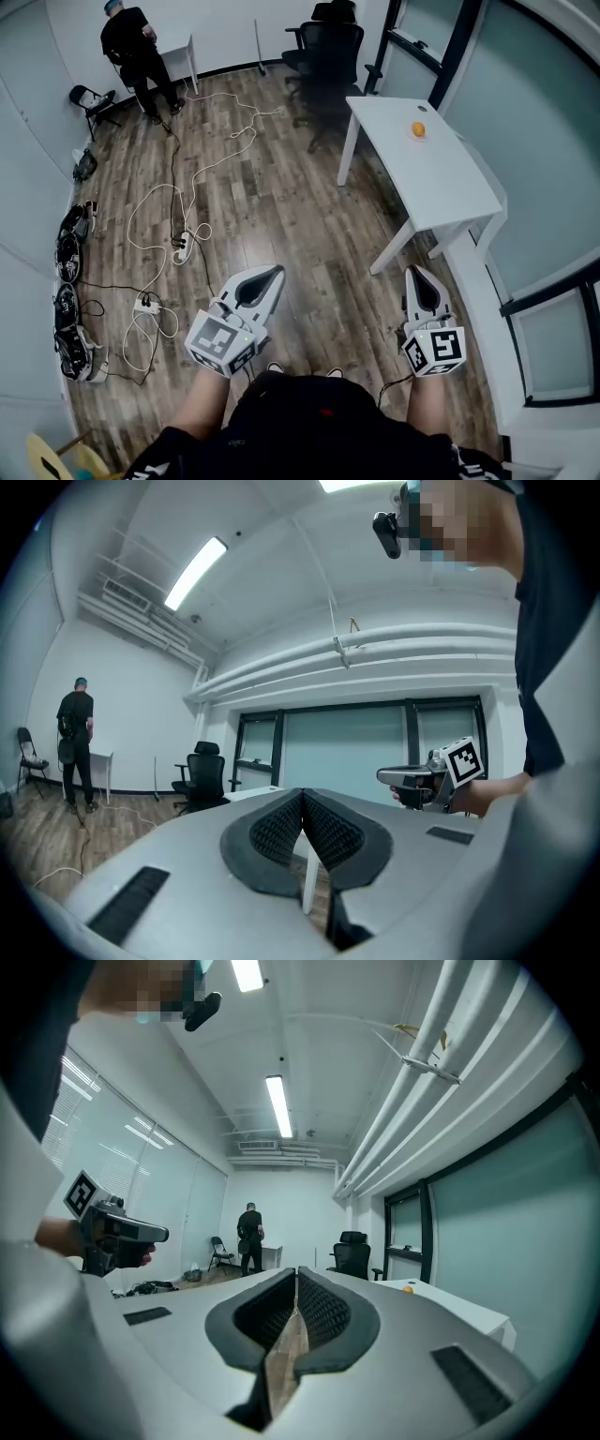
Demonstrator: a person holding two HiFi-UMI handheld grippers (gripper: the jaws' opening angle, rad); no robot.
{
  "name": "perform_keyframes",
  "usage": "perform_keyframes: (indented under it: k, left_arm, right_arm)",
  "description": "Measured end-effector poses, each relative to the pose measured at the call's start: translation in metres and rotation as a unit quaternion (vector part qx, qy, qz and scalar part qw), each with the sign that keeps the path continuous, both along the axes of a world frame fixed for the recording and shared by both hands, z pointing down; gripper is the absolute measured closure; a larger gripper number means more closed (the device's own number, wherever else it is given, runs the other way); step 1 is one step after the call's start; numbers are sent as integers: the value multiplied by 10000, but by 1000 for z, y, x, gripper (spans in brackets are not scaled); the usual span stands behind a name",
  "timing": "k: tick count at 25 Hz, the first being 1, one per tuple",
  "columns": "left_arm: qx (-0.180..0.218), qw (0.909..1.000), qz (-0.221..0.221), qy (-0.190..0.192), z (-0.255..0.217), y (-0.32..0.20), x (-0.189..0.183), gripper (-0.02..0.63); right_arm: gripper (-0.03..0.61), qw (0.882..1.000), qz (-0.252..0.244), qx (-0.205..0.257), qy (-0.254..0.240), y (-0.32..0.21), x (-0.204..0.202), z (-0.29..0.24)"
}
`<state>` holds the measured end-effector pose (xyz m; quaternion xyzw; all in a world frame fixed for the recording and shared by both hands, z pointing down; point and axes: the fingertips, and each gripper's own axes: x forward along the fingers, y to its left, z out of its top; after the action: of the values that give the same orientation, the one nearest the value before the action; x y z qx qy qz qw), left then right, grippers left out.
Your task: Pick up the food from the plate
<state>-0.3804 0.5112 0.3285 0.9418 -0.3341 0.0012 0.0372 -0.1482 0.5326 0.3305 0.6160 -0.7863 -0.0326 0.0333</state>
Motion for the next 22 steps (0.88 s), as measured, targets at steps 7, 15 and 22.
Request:
perform_keyframes:
  k: [7, 15, 22]
  left_arm:
    - [1, 9995, 329, -35, 21, -2, -47, 594]
    - [-81, 9988, 482, -13, 40, -19, -71, 594]
    - [-108, 9989, 451, -100, 44, -74, -53, 594]
  right_arm:
    - [549, 9998, 134, -8, 115, -1, -56, 15]
    - [549, 9990, 226, -278, 267, -13, -79, 33]
    - [549, 9993, 163, -249, 211, -76, -62, 37]
